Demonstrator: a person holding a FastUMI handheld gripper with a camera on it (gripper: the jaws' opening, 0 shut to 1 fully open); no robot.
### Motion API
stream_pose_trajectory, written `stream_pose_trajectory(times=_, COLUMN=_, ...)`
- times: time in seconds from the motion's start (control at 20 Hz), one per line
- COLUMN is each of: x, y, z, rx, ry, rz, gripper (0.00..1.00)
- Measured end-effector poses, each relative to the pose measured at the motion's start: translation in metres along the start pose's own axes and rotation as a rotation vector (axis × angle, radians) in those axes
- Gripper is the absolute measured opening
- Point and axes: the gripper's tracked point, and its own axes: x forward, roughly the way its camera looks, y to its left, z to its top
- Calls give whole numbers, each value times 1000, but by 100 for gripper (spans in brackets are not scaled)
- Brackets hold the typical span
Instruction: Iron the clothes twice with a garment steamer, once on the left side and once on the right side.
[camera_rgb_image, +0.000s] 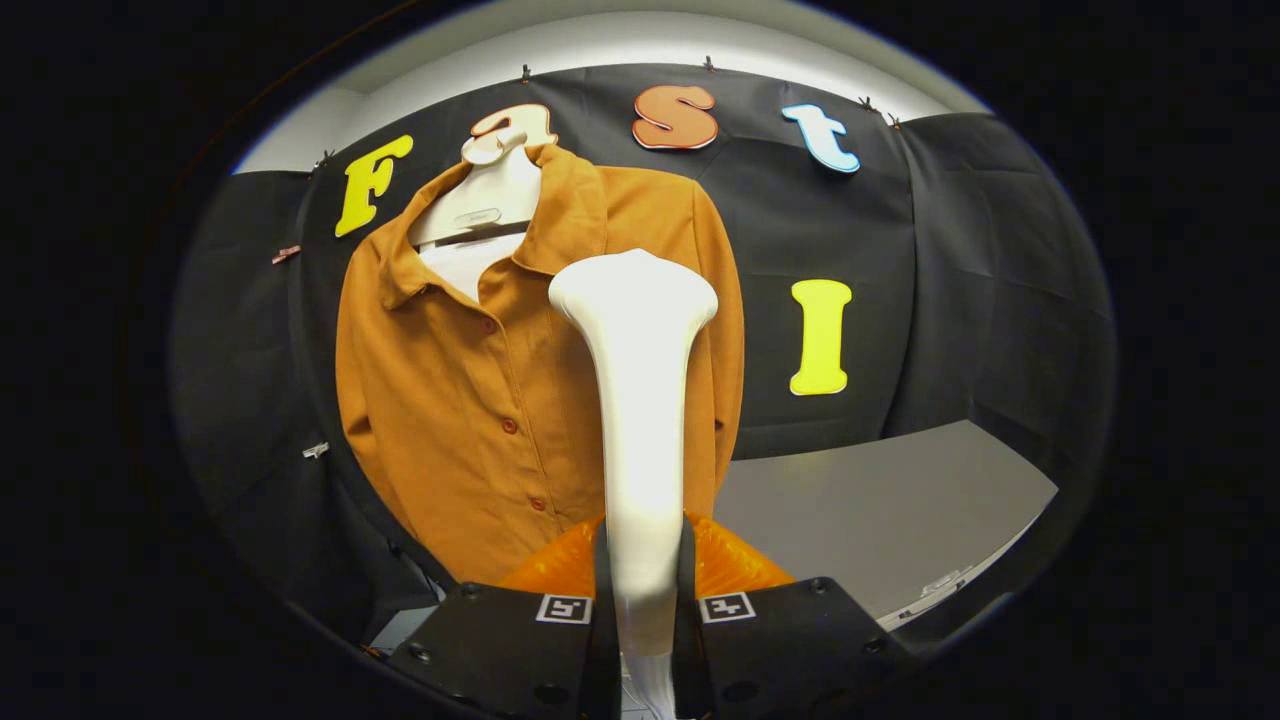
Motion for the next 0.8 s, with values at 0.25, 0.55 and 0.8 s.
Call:
stream_pose_trajectory(times=0.25, x=23, y=2, z=-12, rx=-29, ry=-12, rz=-36, gripper=24)
stream_pose_trajectory(times=0.55, x=40, y=4, z=-55, rx=-23, ry=65, rz=-36, gripper=24)
stream_pose_trajectory(times=0.8, x=50, y=1, z=-102, rx=-27, ry=155, rz=-39, gripper=24)
